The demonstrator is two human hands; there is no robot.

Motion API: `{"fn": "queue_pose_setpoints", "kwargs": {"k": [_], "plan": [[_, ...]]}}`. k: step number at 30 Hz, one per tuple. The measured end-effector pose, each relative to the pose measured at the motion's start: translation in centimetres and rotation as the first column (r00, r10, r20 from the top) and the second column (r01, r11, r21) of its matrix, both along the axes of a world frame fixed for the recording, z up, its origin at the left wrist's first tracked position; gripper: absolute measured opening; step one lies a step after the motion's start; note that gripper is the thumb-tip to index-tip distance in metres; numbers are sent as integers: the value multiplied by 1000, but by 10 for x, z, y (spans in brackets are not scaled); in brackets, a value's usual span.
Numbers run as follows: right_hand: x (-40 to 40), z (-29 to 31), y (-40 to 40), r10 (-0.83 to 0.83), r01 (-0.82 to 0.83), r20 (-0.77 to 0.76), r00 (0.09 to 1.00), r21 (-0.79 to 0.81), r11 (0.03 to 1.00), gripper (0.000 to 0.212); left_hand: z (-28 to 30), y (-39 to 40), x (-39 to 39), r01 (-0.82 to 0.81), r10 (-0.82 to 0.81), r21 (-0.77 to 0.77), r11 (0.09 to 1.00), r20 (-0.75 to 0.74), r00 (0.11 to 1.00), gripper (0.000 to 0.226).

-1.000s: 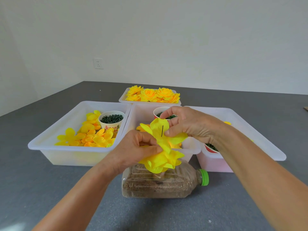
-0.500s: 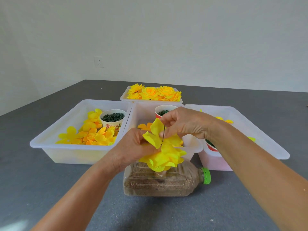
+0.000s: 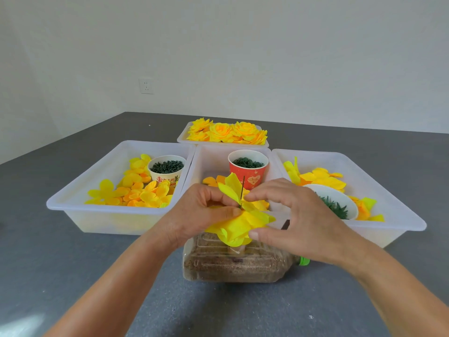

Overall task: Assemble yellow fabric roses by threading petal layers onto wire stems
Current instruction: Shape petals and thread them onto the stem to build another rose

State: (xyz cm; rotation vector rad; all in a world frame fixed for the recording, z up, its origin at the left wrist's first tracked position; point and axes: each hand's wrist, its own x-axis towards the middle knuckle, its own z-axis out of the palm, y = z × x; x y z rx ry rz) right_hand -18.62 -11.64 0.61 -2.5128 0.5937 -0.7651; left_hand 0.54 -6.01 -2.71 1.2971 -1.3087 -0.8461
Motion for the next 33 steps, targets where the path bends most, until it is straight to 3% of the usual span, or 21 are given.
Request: {"fn": "queue_pose_setpoints", "kwargs": {"k": [4,10,14,19,23,28,33], "plan": [[7,-9,4,-8,14,31,999,-196,981,33,1,2,-3,33,-33,-24,999,-5,999,13],[17,-17,-2,-4,38,113,994,-303,952,18,1,2,-2,39,-39,-36,999,-8,999,26],[18,-14,-7,25,8,87,996,-363,932,18,0,3,0,40,-41,-26,999,-44,998,16],[20,-9,-8,41,-17,58,998,-361,933,16,-2,1,-1,-26,25,-18,999,-62,998,45],[19,-6,-8,56,-93,-92,994,-472,876,21,-2,3,-2,-10,8,-63,998,-30,1000,63],[20,-6,-14,44,-97,-163,986,-329,939,22,-1,6,-2,29,-29,-145,989,4,1000,82],[21,-7,-16,84,-117,-120,989,-297,948,21,-3,8,-1,-14,32,-154,988,115,993,70]]}}
